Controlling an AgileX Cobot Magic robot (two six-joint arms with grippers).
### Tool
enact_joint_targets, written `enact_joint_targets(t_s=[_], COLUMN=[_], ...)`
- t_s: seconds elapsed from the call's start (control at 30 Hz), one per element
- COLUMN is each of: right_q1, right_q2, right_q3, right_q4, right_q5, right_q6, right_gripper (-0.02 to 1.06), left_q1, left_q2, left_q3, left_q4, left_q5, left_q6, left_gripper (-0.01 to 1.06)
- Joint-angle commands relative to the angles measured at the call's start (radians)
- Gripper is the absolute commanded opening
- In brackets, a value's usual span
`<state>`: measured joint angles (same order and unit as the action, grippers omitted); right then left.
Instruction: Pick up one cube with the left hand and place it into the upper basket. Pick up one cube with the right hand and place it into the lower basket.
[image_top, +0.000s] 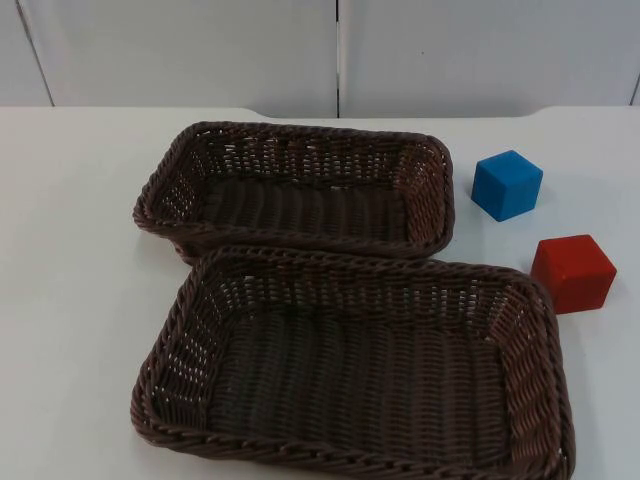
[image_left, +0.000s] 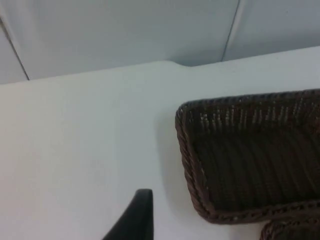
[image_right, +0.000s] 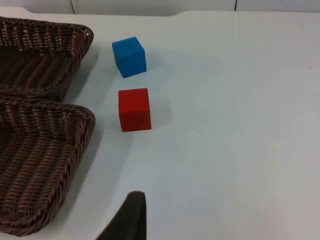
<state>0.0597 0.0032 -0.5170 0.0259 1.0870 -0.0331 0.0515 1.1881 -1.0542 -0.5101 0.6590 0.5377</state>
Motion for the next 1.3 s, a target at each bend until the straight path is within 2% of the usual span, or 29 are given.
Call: enact_joint_targets(t_s=[0.0, 0.5, 0.8, 1.27], right_q1=[-0.005, -0.005, -0.005, -0.005], right_q2=[-0.003, -0.003, -0.003, -0.003], right_q3=[0.003, 0.003, 0.003, 0.003], right_q4=[0.006, 0.004, 0.004, 0.004], right_q5=[-0.009, -0.009, -0.009, -0.009], right_q6=[-0.002, -0.002, -0.002, -0.002], right_gripper=[1.05, 1.05, 1.05, 1.05], left_q1=[0.001, -0.031, -0.153, -0.324], left_q2=[0.034, 0.285, 0.474, 0.660], left_q3=[-0.038, -0.198, -0.355, -0.543], left_q4=[-0.023, -0.088, -0.078, -0.076], left_q5=[-0.002, -0.015, -0.013, -0.010], left_q6=[0.009, 0.125, 0.138, 0.138], left_gripper=[1.05, 1.05, 1.05, 1.05])
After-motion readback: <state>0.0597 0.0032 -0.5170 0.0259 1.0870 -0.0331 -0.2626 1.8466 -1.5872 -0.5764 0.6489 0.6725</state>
